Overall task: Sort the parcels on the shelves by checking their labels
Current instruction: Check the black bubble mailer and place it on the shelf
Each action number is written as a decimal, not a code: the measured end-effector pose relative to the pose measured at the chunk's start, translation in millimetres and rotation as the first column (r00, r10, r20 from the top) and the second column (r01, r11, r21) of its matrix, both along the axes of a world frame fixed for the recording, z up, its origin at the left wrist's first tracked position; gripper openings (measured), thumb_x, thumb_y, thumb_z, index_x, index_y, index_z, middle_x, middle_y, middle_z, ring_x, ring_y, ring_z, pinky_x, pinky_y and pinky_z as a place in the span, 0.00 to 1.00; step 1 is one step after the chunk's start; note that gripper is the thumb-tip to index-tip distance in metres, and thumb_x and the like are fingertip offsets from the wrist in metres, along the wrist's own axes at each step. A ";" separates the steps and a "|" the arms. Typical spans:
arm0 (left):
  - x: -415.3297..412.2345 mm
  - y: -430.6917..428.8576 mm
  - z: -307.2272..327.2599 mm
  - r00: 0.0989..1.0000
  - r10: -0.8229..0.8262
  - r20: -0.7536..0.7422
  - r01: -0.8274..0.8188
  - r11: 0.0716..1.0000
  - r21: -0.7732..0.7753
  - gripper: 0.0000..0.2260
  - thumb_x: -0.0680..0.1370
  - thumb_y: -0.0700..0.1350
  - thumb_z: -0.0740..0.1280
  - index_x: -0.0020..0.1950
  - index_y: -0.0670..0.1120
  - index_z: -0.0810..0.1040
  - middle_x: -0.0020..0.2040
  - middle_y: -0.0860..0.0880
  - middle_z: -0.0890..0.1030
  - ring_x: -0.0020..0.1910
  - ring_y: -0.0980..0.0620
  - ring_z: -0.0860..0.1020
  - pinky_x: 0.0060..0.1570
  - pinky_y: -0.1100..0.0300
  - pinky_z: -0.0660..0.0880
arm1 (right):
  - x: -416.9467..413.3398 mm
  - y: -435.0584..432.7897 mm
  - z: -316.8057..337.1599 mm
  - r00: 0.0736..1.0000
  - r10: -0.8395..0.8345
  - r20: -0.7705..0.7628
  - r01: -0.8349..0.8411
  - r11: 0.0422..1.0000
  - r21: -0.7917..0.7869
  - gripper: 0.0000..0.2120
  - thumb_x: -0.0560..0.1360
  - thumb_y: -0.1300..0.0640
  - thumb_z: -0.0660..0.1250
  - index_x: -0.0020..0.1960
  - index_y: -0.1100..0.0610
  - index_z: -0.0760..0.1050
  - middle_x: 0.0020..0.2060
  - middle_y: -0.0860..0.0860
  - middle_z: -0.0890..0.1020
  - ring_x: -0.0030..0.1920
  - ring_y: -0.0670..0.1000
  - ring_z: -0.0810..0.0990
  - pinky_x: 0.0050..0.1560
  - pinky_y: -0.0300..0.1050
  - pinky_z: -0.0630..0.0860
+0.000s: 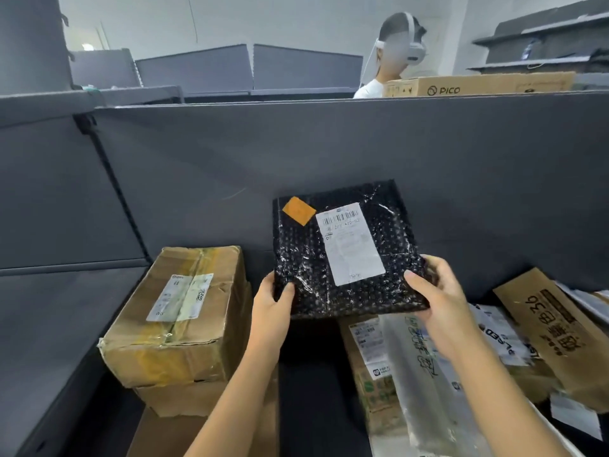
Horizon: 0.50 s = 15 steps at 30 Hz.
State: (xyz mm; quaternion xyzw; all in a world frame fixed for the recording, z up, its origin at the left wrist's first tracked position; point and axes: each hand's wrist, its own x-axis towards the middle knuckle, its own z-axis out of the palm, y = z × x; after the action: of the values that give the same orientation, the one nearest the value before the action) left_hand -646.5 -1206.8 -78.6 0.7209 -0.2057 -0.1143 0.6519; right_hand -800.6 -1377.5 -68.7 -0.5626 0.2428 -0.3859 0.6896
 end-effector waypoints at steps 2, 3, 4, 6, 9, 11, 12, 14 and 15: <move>1.8 1.8 -7.6 1.000 -0.004 -0.015 0.004 0.999 0.035 0.21 0.81 0.43 0.60 0.74 0.45 0.62 0.61 0.56 0.69 0.62 0.59 0.67 0.62 0.64 0.62 | 4.6 3.8 -6.5 0.998 -0.023 -0.066 0.022 1.000 -0.017 0.12 0.76 0.64 0.66 0.53 0.48 0.74 0.50 0.48 0.80 0.53 0.51 0.79 0.57 0.53 0.76; 3.0 2.6 -13.7 1.000 0.004 -0.024 -0.003 0.998 0.067 0.22 0.81 0.43 0.60 0.75 0.44 0.61 0.64 0.55 0.70 0.64 0.57 0.68 0.63 0.63 0.63 | 7.0 6.3 -11.4 0.993 -0.044 -0.113 0.041 0.999 -0.031 0.12 0.76 0.63 0.66 0.53 0.47 0.73 0.51 0.47 0.79 0.54 0.51 0.79 0.57 0.54 0.76; 5.1 3.3 -21.8 0.999 0.014 -0.042 -0.009 0.994 0.106 0.23 0.81 0.42 0.60 0.75 0.44 0.60 0.68 0.52 0.69 0.68 0.54 0.67 0.66 0.61 0.63 | 8.9 10.4 -15.6 0.987 -0.060 -0.148 0.053 0.998 -0.046 0.12 0.76 0.62 0.66 0.52 0.46 0.73 0.53 0.48 0.79 0.56 0.52 0.79 0.58 0.54 0.76; 5.3 6.3 -37.9 0.995 0.016 -0.100 0.002 0.983 0.182 0.25 0.81 0.42 0.61 0.76 0.43 0.57 0.74 0.47 0.65 0.73 0.49 0.64 0.71 0.57 0.61 | 12.6 17.3 -26.5 0.978 -0.079 -0.191 0.069 0.996 -0.061 0.12 0.75 0.62 0.67 0.52 0.46 0.73 0.55 0.51 0.79 0.58 0.54 0.78 0.59 0.57 0.75; 1.3 14.8 -60.0 0.988 -0.024 -0.154 0.071 0.950 0.305 0.25 0.81 0.44 0.61 0.77 0.46 0.58 0.73 0.48 0.67 0.72 0.47 0.66 0.66 0.61 0.62 | 17.9 24.1 -39.2 0.967 -0.086 -0.242 0.080 0.996 -0.038 0.12 0.75 0.65 0.66 0.55 0.53 0.72 0.53 0.52 0.79 0.54 0.53 0.78 0.55 0.51 0.76; -1.9 20.3 -72.3 0.983 -0.056 -0.176 0.119 0.922 0.368 0.26 0.81 0.46 0.61 0.77 0.48 0.57 0.73 0.47 0.68 0.71 0.46 0.67 0.60 0.64 0.64 | 19.9 27.4 -42.3 0.965 -0.083 -0.248 0.079 0.997 -0.025 0.13 0.75 0.67 0.65 0.56 0.54 0.72 0.50 0.51 0.78 0.48 0.48 0.78 0.47 0.42 0.74; -2.9 22.0 -77.5 0.979 -0.076 -0.187 0.144 0.912 0.385 0.26 0.81 0.46 0.61 0.77 0.49 0.56 0.73 0.46 0.67 0.71 0.46 0.67 0.58 0.64 0.64 | 20.1 28.4 -43.4 0.965 -0.080 -0.251 0.076 0.997 -0.027 0.13 0.75 0.68 0.65 0.55 0.55 0.72 0.50 0.52 0.78 0.47 0.47 0.77 0.46 0.40 0.72; -4.8 23.4 -87.7 0.976 -0.119 -0.183 0.188 0.887 0.422 0.26 0.81 0.46 0.61 0.77 0.48 0.56 0.75 0.46 0.64 0.73 0.47 0.63 0.63 0.64 0.62 | 20.4 29.1 -47.4 0.957 -0.091 -0.275 0.082 0.996 -0.046 0.13 0.75 0.68 0.65 0.56 0.55 0.72 0.50 0.51 0.78 0.47 0.46 0.76 0.47 0.41 0.71; -6.4 23.8 -91.4 0.974 -0.139 -0.177 0.205 0.871 0.446 0.26 0.80 0.46 0.62 0.77 0.47 0.57 0.76 0.46 0.62 0.75 0.48 0.60 0.67 0.63 0.60 | 21.1 30.2 -48.6 0.947 -0.114 -0.299 0.094 0.992 -0.081 0.13 0.76 0.68 0.65 0.56 0.54 0.71 0.51 0.51 0.77 0.48 0.47 0.76 0.50 0.43 0.71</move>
State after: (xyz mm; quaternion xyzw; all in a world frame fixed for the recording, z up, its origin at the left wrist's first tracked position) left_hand -652.8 -1183.0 -169.9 0.8240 -0.1902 -0.2673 0.4620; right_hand -779.6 -1347.3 -117.2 -0.6240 0.3623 -0.3385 0.6040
